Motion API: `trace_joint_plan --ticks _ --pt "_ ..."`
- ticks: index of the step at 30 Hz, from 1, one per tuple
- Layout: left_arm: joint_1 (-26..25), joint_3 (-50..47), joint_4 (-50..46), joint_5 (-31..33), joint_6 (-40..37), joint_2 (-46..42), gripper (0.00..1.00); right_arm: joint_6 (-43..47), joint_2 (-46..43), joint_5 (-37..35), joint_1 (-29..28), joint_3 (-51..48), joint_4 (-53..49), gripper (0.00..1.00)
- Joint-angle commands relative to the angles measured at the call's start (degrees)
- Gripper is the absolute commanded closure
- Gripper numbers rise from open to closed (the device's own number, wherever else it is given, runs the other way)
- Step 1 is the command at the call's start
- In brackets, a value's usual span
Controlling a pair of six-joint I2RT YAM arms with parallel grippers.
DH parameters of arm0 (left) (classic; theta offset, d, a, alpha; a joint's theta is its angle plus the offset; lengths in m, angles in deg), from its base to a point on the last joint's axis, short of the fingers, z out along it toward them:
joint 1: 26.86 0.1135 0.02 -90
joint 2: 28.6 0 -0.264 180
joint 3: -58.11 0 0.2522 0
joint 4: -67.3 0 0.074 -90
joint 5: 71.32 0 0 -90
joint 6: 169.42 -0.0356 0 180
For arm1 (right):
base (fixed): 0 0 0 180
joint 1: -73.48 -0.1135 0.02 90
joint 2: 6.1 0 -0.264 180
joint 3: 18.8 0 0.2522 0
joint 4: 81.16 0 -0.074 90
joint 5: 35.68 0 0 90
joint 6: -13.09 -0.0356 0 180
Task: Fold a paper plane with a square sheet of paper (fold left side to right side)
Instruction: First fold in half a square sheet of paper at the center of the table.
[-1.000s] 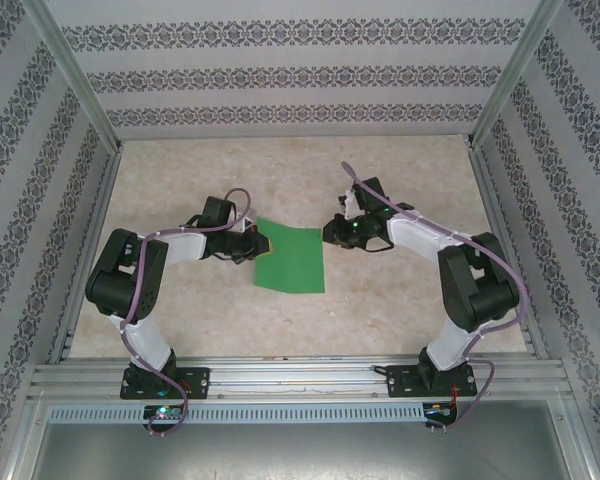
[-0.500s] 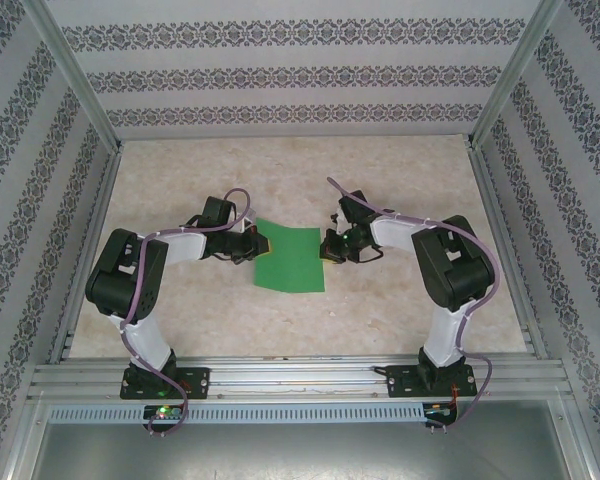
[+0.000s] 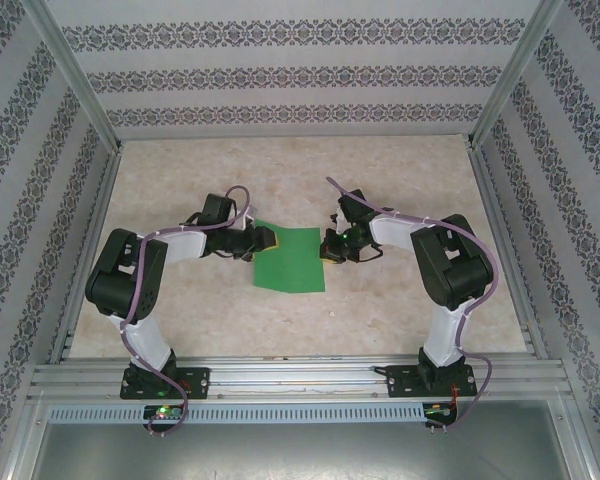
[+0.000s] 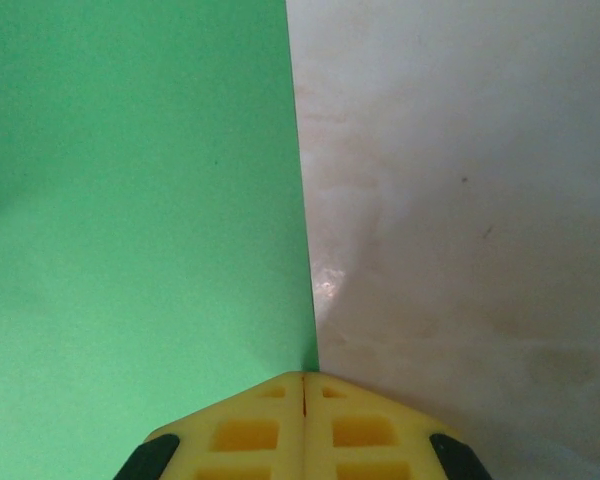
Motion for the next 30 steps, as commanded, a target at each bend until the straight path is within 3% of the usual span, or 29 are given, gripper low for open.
trace_joint_plan --ticks 1,19,30 --pt "-1.19 1.49 3.85 -2.95 3.51 -1.74 0.47 0.84 2.35 -3.13 -0.82 0.17 -2.65 1.00" --pt "-7.43 5.03 8.08 -1.27 6.70 4.19 0.41 1.28 2.14 -2.67 -0.99 0.15 -1.71 1.00" --pt "-7.69 4.99 7.78 2.05 6.75 5.94 0.54 1.01 1.34 -2.03 -1.03 0.06 -0.98 1.00"
